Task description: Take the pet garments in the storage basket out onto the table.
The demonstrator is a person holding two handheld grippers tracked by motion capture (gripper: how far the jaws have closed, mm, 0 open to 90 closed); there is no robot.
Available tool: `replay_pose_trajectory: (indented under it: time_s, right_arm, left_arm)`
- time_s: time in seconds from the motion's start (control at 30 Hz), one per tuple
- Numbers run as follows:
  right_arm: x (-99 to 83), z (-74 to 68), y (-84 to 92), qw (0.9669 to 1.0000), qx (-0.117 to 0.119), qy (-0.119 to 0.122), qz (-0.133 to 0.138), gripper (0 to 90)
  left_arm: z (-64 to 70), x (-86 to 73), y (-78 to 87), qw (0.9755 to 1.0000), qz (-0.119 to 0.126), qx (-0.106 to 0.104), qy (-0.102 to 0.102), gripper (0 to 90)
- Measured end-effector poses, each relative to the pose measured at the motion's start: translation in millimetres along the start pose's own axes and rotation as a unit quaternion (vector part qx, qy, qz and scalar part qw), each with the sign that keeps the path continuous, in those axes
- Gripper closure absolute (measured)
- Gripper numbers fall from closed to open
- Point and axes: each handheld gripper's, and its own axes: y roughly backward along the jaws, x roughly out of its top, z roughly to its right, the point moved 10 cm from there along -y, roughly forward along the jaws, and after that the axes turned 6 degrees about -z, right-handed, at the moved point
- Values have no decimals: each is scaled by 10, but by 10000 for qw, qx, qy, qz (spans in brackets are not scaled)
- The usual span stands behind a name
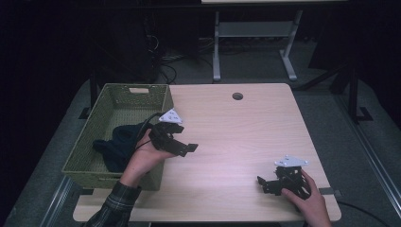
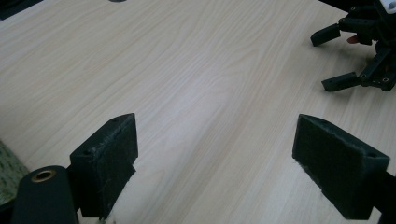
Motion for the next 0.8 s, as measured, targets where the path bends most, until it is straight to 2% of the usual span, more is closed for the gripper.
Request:
replay_pose_trajectory:
  time_s: [0.07, 0.13, 0.33, 0.37, 0.43, 0.8]
  right_arm:
    - [0, 0, 0, 10000, 0, 0, 1, 0]
    - [0, 0, 0, 10000, 0, 1, 0, 0]
    - [0, 0, 0, 10000, -1, 0, 1, 0]
    - [0, 0, 0, 10000, 0, 1, 0, 0]
    - [0, 0, 0, 10000, 0, -1, 0, 0]
    - [-1, 2, 1, 10000, -2, 10, -2, 0]
  left_arm:
    - [-42, -18, 31, 10000, -11, 31, -19, 139]
    - [-95, -38, 82, 10000, 23, 61, 65, 139]
    - [-185, -67, 172, 9998, 51, 155, 129, 139]
    - [-213, -74, 210, 9996, 100, 169, 195, 139]
    - [-231, -85, 225, 9996, 85, 189, 174, 139]
    - [-495, -210, 460, 9979, 186, 452, 415, 140]
